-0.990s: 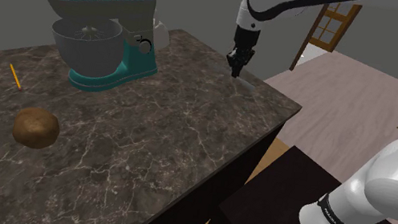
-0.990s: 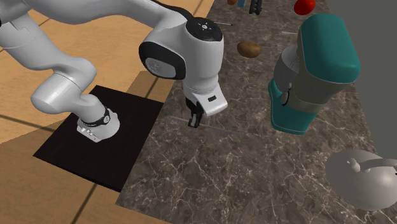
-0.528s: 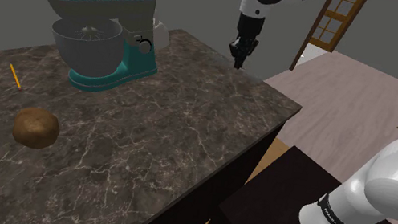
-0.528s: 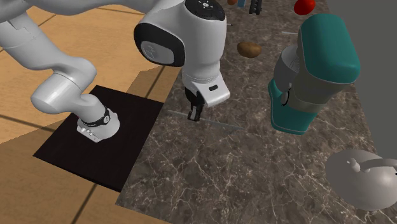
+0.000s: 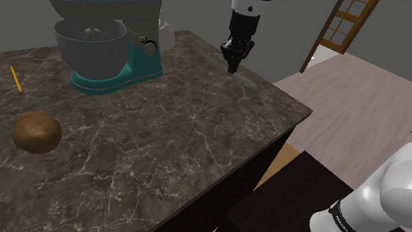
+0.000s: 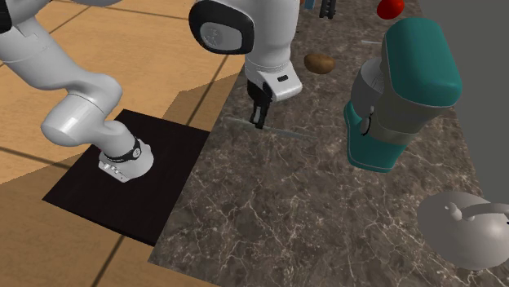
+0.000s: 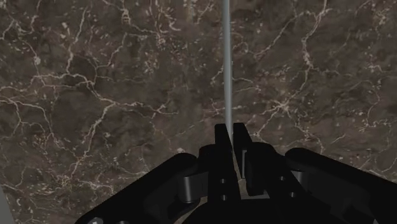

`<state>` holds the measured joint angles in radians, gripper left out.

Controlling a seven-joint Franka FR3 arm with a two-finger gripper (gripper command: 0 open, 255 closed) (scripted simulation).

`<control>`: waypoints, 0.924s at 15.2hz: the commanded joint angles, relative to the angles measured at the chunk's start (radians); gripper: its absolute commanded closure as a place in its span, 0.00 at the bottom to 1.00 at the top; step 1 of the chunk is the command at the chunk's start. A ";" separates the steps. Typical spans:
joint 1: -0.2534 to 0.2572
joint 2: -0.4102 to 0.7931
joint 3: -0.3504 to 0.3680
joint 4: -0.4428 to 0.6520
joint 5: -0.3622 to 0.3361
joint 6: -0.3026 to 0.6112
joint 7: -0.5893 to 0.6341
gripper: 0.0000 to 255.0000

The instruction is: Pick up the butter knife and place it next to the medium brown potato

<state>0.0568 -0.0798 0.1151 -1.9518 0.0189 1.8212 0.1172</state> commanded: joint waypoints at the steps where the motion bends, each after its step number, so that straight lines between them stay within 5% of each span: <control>1: 0.023 0.011 0.026 0.008 0.004 0.003 0.050 1.00; 14: 0.176 0.183 0.181 0.211 -0.022 -0.027 0.365 1.00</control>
<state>0.2227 0.0775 0.2882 -1.7706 0.0035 1.7994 0.4608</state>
